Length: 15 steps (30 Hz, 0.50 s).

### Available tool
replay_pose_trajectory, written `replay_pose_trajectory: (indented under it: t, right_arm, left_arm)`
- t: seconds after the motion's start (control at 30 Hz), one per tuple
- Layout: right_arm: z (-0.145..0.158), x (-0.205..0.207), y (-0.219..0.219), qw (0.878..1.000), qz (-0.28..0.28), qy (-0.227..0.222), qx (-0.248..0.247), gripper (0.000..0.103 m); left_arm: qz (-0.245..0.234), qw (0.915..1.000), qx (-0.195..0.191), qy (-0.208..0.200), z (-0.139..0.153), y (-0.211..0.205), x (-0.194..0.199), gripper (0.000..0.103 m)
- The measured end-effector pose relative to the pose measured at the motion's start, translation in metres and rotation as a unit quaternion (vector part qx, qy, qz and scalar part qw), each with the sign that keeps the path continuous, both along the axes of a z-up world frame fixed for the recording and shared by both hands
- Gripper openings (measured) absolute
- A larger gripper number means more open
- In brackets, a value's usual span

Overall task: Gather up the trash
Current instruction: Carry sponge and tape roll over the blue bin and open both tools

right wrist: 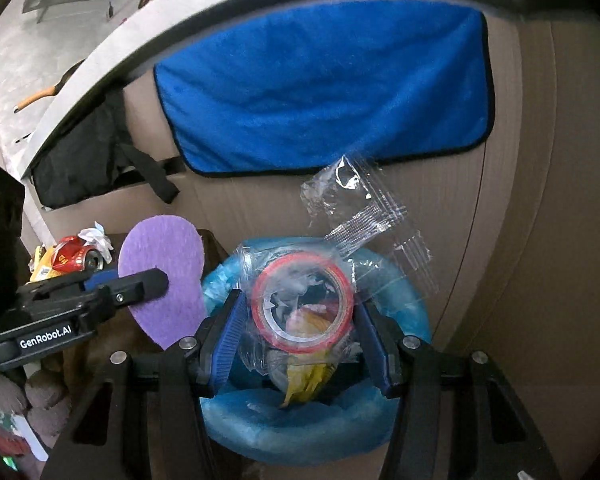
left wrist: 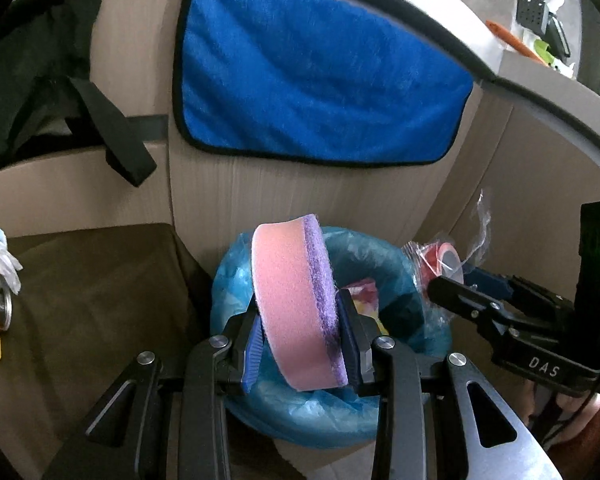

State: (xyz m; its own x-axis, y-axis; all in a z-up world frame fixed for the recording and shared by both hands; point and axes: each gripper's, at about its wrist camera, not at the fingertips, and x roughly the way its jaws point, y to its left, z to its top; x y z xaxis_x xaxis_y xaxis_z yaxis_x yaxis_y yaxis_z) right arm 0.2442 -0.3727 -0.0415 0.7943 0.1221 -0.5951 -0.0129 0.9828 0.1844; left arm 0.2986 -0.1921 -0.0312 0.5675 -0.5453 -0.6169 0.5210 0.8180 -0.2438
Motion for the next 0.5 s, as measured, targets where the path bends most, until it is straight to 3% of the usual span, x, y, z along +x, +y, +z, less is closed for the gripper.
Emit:
replay_pose_trajectory:
  t: [0.33, 0.5]
  right_arm:
    - [-0.011, 0.010, -0.006, 1.000, -0.006, 0.010, 0.019, 0.054]
    - [-0.014, 0.013, -0.006, 1.000, -0.013, 0.014, 0.014, 0.054]
  left_arm:
    - [-0.009, 0.9997, -0.005, 0.020, -0.011, -0.006, 0.011, 0.035]
    - [-0.008, 0.9988, -0.038, 0.029, -0.011, 0.003, 0.019, 0.054]
